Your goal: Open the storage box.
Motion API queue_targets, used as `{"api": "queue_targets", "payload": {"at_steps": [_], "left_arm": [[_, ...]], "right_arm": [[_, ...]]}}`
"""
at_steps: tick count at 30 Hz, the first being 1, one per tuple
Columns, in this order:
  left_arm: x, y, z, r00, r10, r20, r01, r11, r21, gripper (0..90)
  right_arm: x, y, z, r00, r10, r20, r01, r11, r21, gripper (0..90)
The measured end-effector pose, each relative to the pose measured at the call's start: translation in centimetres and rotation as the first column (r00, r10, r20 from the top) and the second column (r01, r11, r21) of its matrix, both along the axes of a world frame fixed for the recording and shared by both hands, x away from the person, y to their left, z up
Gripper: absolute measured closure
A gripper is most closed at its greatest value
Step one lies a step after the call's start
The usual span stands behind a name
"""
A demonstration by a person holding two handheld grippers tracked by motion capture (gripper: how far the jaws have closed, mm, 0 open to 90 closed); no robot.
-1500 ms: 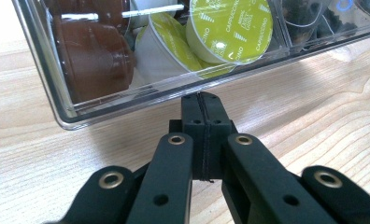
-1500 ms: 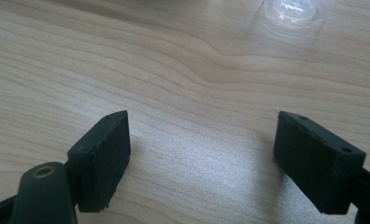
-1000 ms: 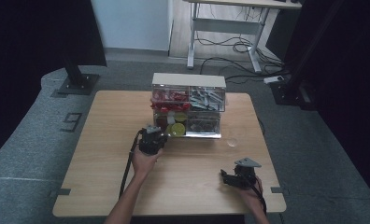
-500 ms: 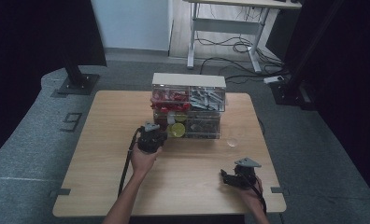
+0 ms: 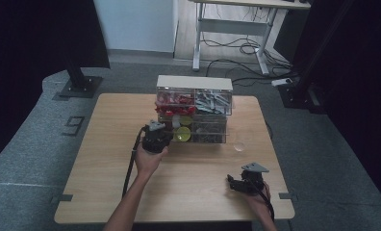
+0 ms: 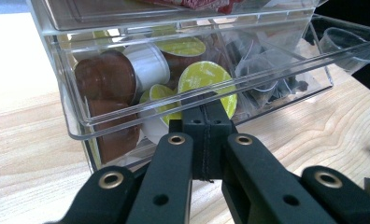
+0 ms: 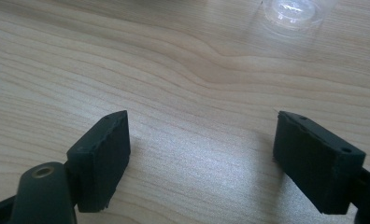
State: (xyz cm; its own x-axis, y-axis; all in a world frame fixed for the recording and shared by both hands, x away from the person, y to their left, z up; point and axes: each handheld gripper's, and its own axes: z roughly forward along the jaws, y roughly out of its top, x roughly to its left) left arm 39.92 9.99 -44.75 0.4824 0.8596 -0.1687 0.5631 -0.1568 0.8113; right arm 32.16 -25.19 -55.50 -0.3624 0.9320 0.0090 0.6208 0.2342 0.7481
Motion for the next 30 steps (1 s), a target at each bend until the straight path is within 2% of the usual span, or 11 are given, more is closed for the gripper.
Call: {"api": "queue_targets", "payload": {"at_steps": [9, 21, 30], "left_arm": [[0.1, -0.2, 1.0, 0.9998, 0.003, 0.02, -0.003, 1.0, -0.002, 90.0], [0.8, -0.3, 3.1, 0.9982, 0.02, 0.057, -0.019, 0.9997, -0.015, 90.0], [1.2, -0.5, 3.9, 0.9978, 0.027, 0.061, -0.026, 0.9995, -0.016, 90.0]], "right_arm": [[0.0, 0.0, 0.0, 1.0, -0.001, 0.001, 0.001, 1.0, -0.001, 19.3], [0.0, 0.0, 0.0, 1.0, -0.002, 0.001, 0.002, 1.0, 0.0, 19.4], [0.0, 0.0, 0.0, 1.0, -0.003, 0.0, 0.003, 1.0, 0.001, 19.4]]}}
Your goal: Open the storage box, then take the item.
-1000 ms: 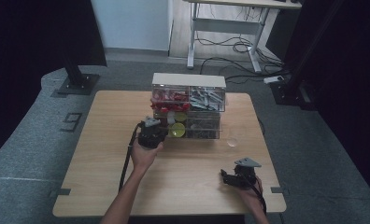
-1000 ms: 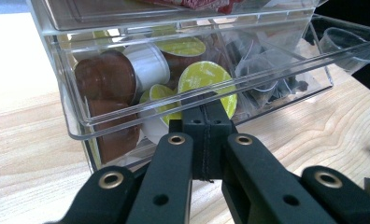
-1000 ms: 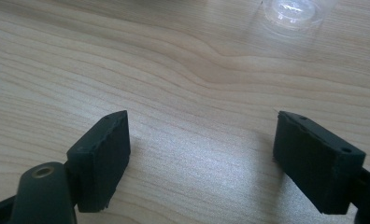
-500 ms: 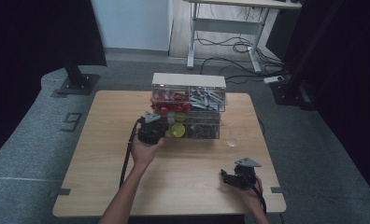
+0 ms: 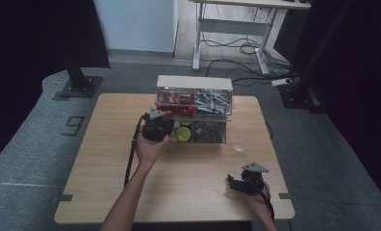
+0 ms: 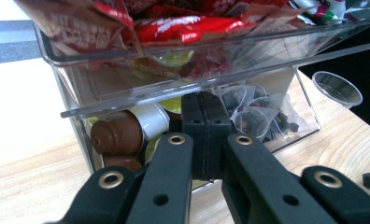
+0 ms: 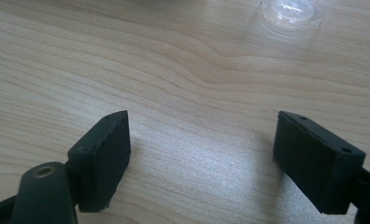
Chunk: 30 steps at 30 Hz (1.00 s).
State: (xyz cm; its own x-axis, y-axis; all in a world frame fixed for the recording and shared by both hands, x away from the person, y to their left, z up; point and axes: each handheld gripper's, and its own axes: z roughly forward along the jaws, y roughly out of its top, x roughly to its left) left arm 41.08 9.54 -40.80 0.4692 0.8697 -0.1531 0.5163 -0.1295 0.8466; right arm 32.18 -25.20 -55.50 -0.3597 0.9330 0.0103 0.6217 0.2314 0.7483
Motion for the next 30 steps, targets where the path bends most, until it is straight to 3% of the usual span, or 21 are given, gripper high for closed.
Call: {"api": "queue_targets", "payload": {"at_steps": [12, 30], "left_arm": [[0.49, -0.37, -0.01, 0.9999, 0.01, -0.007, -0.01, 0.9999, -0.006, 90.0], [-0.28, -0.13, 0.19, 0.9999, -0.003, 0.01, 0.004, 0.9999, -0.017, 90.0]], "right_arm": [[0.0, 0.0, 0.0, 1.0, 0.0, 0.0, 0.0, 1.0, 0.0, 19.4], [-0.04, 0.0, 0.01, 1.0, -0.001, 0.008, 0.002, 1.0, -0.002, 22.5]]}}
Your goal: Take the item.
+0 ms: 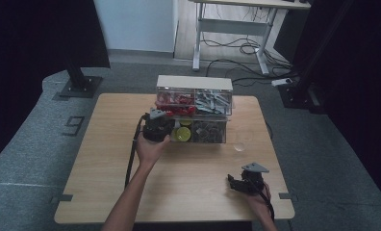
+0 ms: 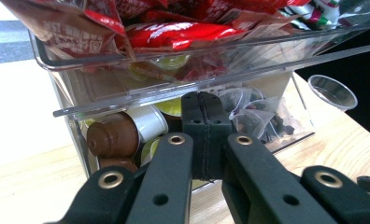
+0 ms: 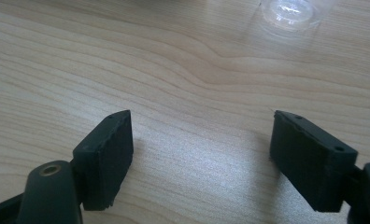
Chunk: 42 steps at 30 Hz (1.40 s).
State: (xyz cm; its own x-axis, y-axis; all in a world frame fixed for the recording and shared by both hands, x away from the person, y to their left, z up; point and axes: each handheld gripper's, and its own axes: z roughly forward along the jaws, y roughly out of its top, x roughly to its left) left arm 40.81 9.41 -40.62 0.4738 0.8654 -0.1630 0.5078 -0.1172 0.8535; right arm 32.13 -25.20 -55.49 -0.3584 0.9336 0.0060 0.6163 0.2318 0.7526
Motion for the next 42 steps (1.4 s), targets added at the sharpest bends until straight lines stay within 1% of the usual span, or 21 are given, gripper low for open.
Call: {"api": "queue_targets", "payload": {"at_steps": [4, 6, 10, 14, 19, 22, 26, 27, 28, 32, 36, 37, 38, 42], "left_arm": [[0.0, 0.0, 0.1, 1.0, -0.003, -0.001, 0.003, 1.0, 0.001, 90.0], [0.1, 0.1, -0.1, 1.0, -0.009, 0.0, 0.009, 0.9999, -0.013, 90.0], [0.2, 0.1, -0.1, 0.9999, -0.016, 0.001, 0.016, 0.9997, -0.019, 90.0], [0.2, 0.2, -0.1, 0.9998, -0.02, 0.0, 0.02, 0.9996, -0.018, 90.0], [0.2, 0.1, -0.1, 0.9998, -0.019, 0.001, 0.019, 0.9996, -0.022, 90.0], [0.2, 0.1, -0.1, 0.9998, -0.022, 0.003, 0.022, 0.9995, -0.022, 90.0], [0.3, -0.2, -0.1, 0.9996, -0.027, 0.003, 0.027, 0.9994, -0.02, 90.0], [0.3, -0.2, -0.1, 0.9996, -0.027, 0.003, 0.027, 0.9994, -0.02, 90.0], [0.3, -0.2, -0.1, 0.9996, -0.029, 0.001, 0.029, 0.9994, -0.021, 90.0], [0.3, -0.2, -0.1, 0.9995, -0.032, 0.001, 0.032, 0.9992, -0.022, 90.0], [0.3, -0.1, -0.1, 0.9994, -0.035, 0.001, 0.035, 0.9992, -0.021, 90.0], [0.3, -0.1, -0.1, 0.9994, -0.035, 0.001, 0.035, 0.9992, -0.021, 90.0], [0.3, -0.1, -0.1, 0.9994, -0.034, 0.001, 0.034, 0.9992, -0.02, 90.0], [0.3, -0.1, -0.1, 0.9994, -0.034, 0.002, 0.034, 0.9992, -0.022, 90.0]], "right_arm": [[0.0, 0.0, 0.0, 1.0, 0.002, 0.005, -0.002, 1.0, 0.001, 25.8], [0.0, 0.1, 0.1, 1.0, 0.002, 0.008, -0.002, 1.0, 0.002, 27.4], [-0.1, 0.3, 0.3, 0.9999, 0.002, 0.015, -0.002, 1.0, 0.007, 30.2], [-0.1, 0.3, 0.5, 0.9996, 0.0, 0.027, 0.0, 1.0, 0.01, 30.8], [-0.1, 0.3, 0.6, 0.9996, -0.002, 0.03, 0.001, 1.0, 0.019, 31.4], [-0.2, 0.3, 1.2, 0.9989, 0.0, 0.047, -0.002, 0.999, 0.032, 34.5], [-0.5, 0.5, 2.1, 0.9973, 0.016, 0.072, -0.019, 0.999, 0.048, 37.0], [-0.5, 0.5, 2.1, 0.9973, 0.016, 0.072, -0.019, 0.999, 0.048, 37.0], [-0.6, 0.6, 2.5, 0.9962, 0.024, 0.084, -0.029, 0.998, 0.059, 38.2], [-0.6, 0.8, 3.3, 0.9937, 0.033, 0.107, -0.042, 0.996, 0.083, 40.2], [-0.4, 1.1, 4.3, 0.9895, 0.046, 0.137, -0.061, 0.992, 0.109, 41.7], [-0.4, 1.1, 4.3, 0.9895, 0.046, 0.137, -0.061, 0.992, 0.109, 41.7], [-0.2, 1.3, 4.9, 0.9875, 0.054, 0.148, -0.071, 0.991, 0.11, 42.1], [0.5, 1.7, 5.8, 0.9839, 0.072, 0.164, -0.09, 0.99, 0.11, 43.4]]}}
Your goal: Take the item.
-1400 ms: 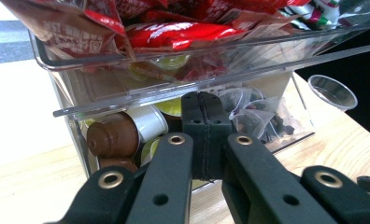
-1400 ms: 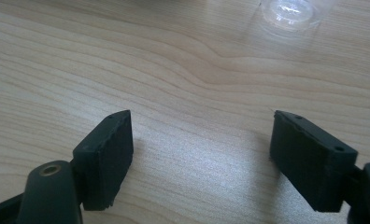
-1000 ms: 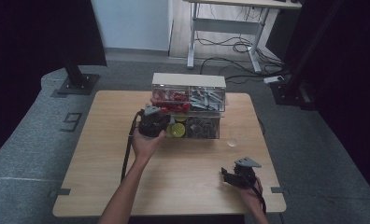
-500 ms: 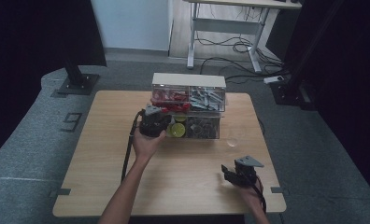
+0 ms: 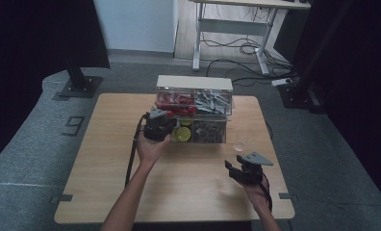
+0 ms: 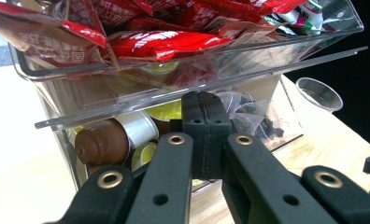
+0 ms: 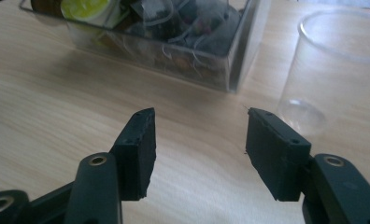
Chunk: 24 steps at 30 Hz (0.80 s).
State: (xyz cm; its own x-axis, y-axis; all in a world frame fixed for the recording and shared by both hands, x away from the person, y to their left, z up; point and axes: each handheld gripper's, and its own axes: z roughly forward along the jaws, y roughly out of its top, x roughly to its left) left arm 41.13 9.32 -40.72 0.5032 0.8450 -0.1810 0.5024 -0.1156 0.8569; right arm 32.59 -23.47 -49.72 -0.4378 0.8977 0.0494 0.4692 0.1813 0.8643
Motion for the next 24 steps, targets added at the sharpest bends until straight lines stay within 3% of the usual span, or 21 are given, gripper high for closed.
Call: {"api": "queue_targets", "payload": {"at_steps": [24], "left_arm": [[0.0, -0.1, 0.1, 1.0, 0.003, -0.002, -0.003, 0.9999, 0.011, 90.0]], "right_arm": [[3.9, 2.4, 2.1, 0.9966, 0.072, 0.04, -0.073, 0.997, 0.033, 55.2]]}}
